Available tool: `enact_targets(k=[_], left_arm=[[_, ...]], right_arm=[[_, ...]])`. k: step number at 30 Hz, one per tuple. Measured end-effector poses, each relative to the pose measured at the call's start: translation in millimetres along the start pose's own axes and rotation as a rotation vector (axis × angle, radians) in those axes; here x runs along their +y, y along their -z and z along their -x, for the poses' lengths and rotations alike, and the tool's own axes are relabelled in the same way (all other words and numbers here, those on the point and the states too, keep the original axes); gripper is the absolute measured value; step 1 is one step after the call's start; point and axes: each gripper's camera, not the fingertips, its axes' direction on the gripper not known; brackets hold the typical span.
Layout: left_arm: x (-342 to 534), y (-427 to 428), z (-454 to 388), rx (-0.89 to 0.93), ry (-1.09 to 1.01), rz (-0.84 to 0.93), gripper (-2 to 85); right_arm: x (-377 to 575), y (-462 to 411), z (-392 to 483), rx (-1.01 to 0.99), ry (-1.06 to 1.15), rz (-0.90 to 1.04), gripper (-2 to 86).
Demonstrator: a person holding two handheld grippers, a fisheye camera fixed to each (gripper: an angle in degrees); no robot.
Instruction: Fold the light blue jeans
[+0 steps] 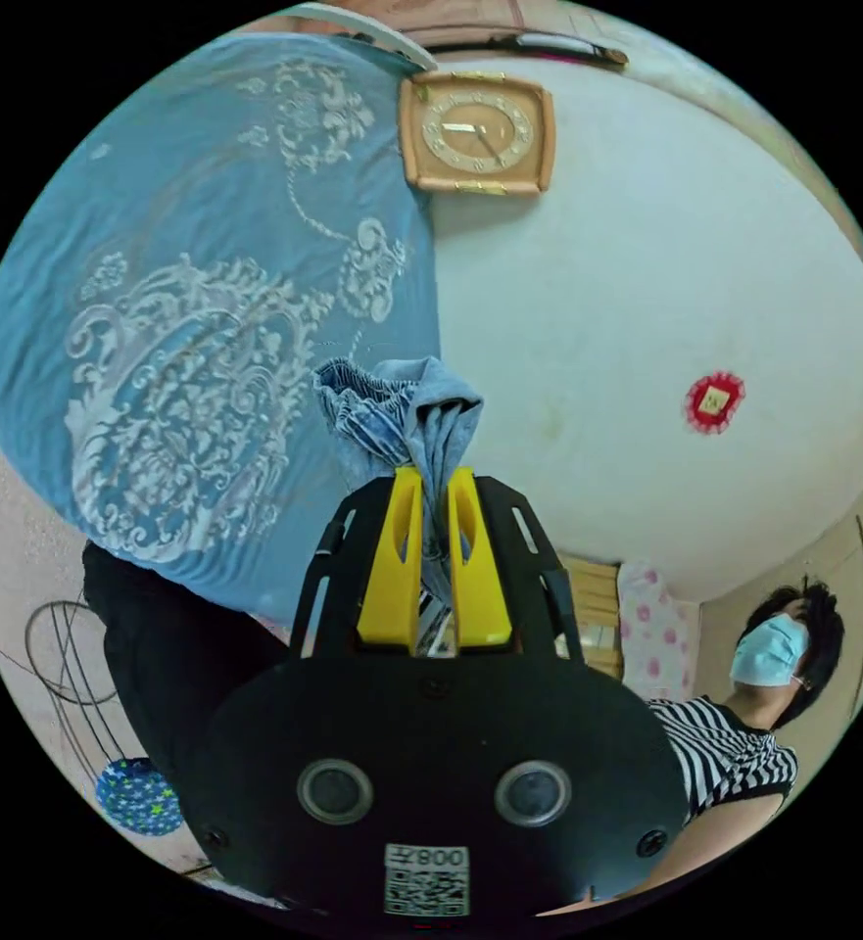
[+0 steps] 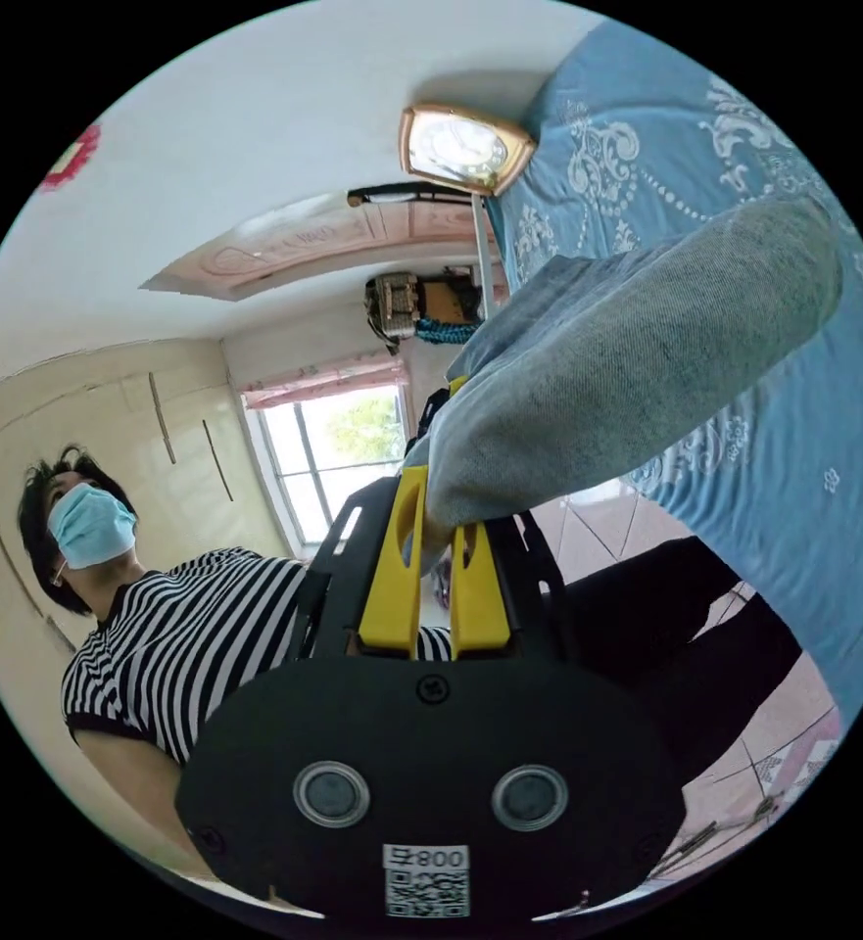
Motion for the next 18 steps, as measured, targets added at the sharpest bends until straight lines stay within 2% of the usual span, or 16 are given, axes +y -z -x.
enact_targets(k=[11, 18], left_arm=[[10, -227, -202, -0.036, -0.181, 0.460, 3.9], [55, -376, -314, -0.102, -0.244, 0.661, 3.9]], right_arm=[[218, 134, -16, -0.013, 0.026, -0.461, -0.6], [327, 203, -56, -0.071, 0.038, -0.642, -0.6]])
